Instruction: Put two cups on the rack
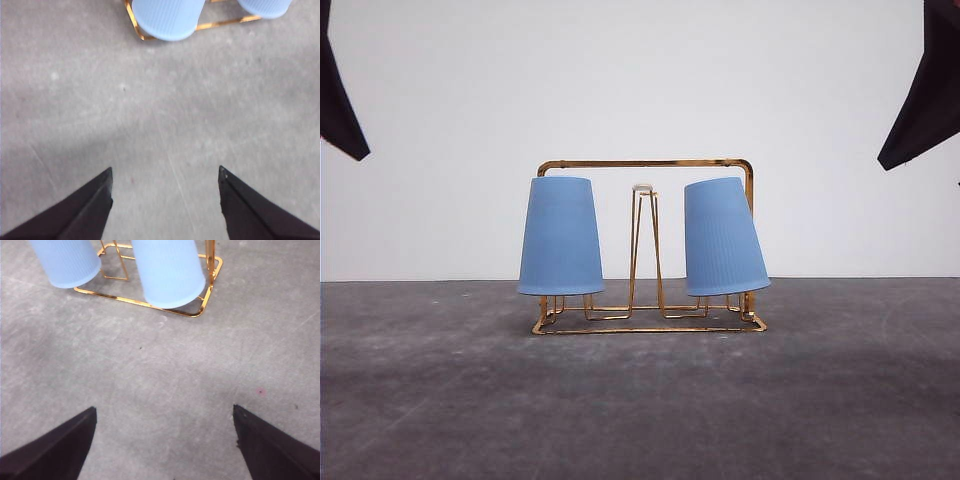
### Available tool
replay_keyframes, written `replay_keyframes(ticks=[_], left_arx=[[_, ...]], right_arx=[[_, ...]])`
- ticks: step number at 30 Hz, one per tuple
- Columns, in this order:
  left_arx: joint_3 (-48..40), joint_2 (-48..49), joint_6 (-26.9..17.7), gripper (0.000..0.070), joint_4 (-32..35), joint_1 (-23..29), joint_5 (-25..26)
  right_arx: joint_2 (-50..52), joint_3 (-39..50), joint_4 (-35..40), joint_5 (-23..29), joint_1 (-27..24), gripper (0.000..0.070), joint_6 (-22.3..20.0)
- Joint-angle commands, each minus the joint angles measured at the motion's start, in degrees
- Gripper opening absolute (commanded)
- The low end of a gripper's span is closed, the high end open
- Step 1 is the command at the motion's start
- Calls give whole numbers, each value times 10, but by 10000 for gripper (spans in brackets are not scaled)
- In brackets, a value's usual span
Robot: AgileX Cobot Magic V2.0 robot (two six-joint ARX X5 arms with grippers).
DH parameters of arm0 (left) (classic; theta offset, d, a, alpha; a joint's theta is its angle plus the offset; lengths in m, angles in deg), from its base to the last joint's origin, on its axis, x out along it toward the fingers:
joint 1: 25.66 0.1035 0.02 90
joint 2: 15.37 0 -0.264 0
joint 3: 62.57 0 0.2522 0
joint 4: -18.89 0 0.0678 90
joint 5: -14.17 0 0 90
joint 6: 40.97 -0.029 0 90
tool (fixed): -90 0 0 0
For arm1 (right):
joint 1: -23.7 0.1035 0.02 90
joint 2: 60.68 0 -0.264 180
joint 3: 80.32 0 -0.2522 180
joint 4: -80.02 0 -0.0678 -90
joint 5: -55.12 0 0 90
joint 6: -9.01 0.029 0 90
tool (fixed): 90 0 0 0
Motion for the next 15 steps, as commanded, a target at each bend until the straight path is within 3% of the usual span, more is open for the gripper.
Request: replay_keyframes(ticks=[1, 2, 3, 9, 15], left_arx=[[6, -3, -18, 76, 5, -3, 10], [6, -3, -29, 1, 9, -3, 15], [6, -3, -43, 0, 17, -3, 20], [10, 0, -173, 0, 25, -1, 4], [10, 0, -173, 0, 25, -1, 4]], right_arx=[[-3, -5, 5, 3, 3, 221, 6], [-3, -5, 5, 4, 3, 81, 4], [-3, -5, 5, 5, 3, 32, 1], [-3, -5, 4, 2, 3, 37, 3], [-3, -5, 4, 2, 3, 38, 3]])
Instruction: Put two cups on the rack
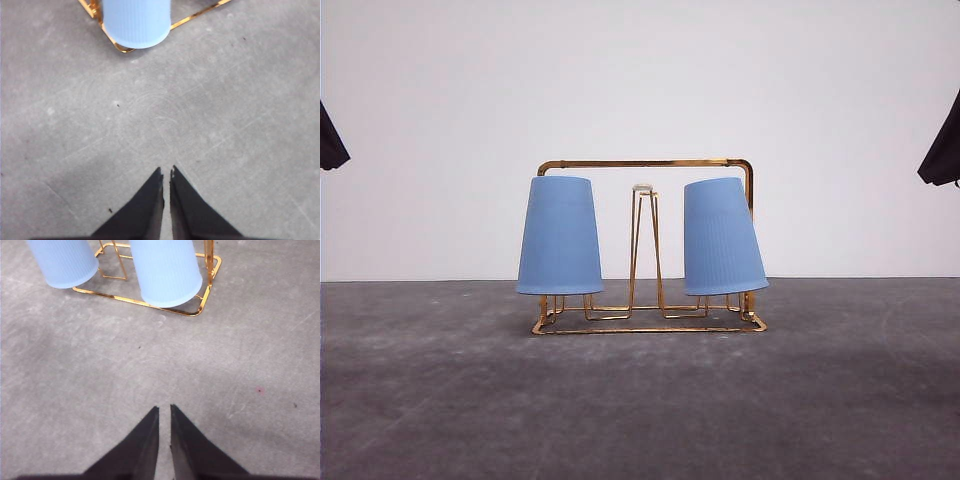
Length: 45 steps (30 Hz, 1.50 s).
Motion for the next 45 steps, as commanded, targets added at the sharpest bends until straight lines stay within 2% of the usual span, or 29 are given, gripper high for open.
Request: replay_keyframes(ticks=[1, 10, 12, 18, 23, 29, 35, 45], left_arx=[[10, -2, -14, 0, 4, -2, 0], [-14, 29, -20, 0, 18, 10, -3], [-55, 70, -6, 0, 56, 28, -3], [-217, 250, 17, 0, 229, 114, -4], [-319, 376, 25, 0, 302, 176, -29], [-385, 457, 40, 0, 308, 208, -73], [-417, 457, 51, 0, 327, 211, -80], [-417, 456, 51, 0, 332, 212, -79]], right_arx=[[-3, -5, 5, 0, 3, 38, 3], [-3, -5, 5, 0, 3, 37, 3], [-3, -5, 5, 0, 3, 38, 3], [-3, -5, 5, 0, 3, 37, 3], [-3, -5, 5, 0, 3, 37, 3], [-3, -5, 5, 0, 3, 37, 3], [-3, -5, 6, 0, 3, 38, 3], [-3, -5, 6, 0, 3, 37, 3]])
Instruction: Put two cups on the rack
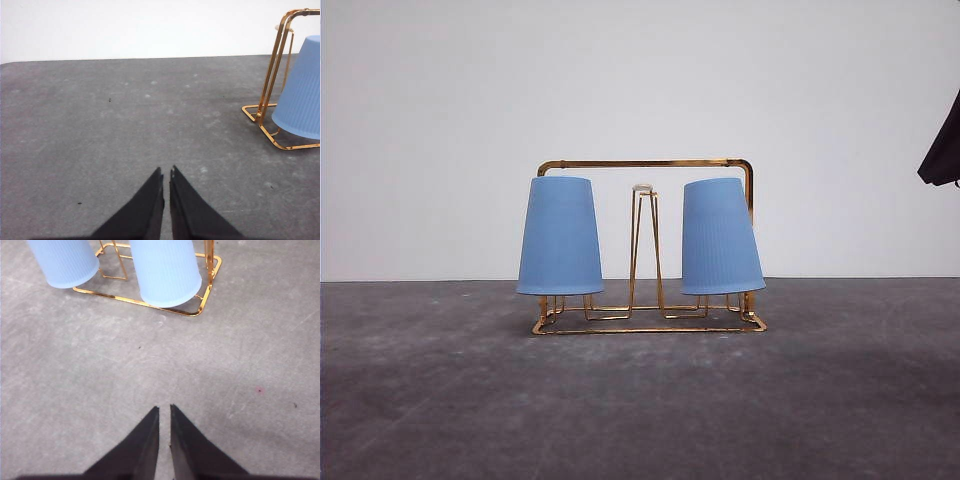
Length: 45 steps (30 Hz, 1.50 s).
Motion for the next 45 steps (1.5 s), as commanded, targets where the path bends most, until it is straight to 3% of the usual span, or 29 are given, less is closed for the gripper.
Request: replay_keyframes(ticks=[1, 11, 15, 18, 24, 28, 36, 45], left_arx=[[-8, 1, 5, 0, 6, 1, -1], [-8, 1, 5, 0, 6, 1, -1], [-8, 1, 5, 0, 6, 1, -1], [-8, 1, 5, 0, 6, 1, -1], [-8, 1, 5, 0, 6, 1, -1], [-8, 1, 5, 0, 6, 1, -1], [-8, 1, 5, 0, 6, 1, -1], [-8, 1, 5, 0, 6, 1, -1]], right_arx=[[-3, -5, 6, 1, 3, 37, 3], [-2, -5, 6, 1, 3, 38, 0], [27, -3, 9, 36, -14, 38, -85], [65, 19, 36, 49, -69, 38, -98], [167, 145, 163, 56, -182, 38, -100], [242, 218, 189, 61, -220, 38, -89], [361, 288, 163, 61, -243, 38, -71], [372, 288, 167, 60, -242, 38, -73]])
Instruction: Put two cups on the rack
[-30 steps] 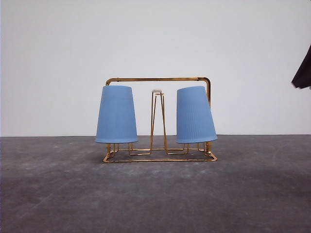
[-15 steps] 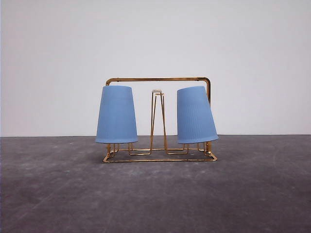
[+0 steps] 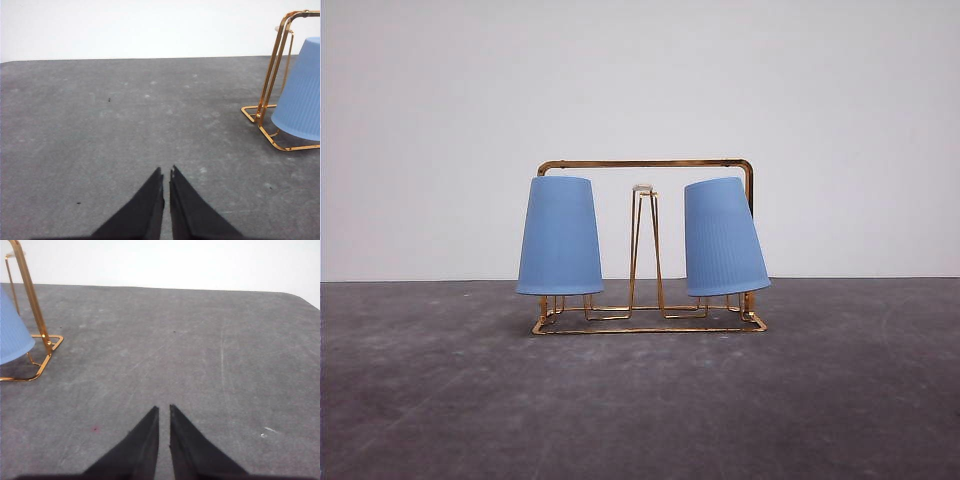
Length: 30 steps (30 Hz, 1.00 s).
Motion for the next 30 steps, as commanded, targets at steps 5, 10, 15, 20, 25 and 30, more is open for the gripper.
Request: replay_keyframes(ticks=[5, 10, 15, 20, 25, 30], left_arx=[[-8, 1, 1, 0, 6, 1, -1], [-8, 1, 0, 0, 6, 1, -1], [-8, 1, 0, 0, 6, 1, -1], [-8, 1, 0, 0, 6, 1, -1], [-8, 1, 0, 0, 6, 1, -1], [-8, 1, 0, 0, 6, 1, -1]], right_arx=[[0, 1, 7, 0, -1, 38, 5], [0, 1, 7, 0, -1, 38, 5], [0, 1, 7, 0, -1, 38, 5], [0, 1, 7, 0, -1, 38, 6], [0, 1, 7, 0, -1, 38, 5], [0, 1, 7, 0, -1, 38, 5]])
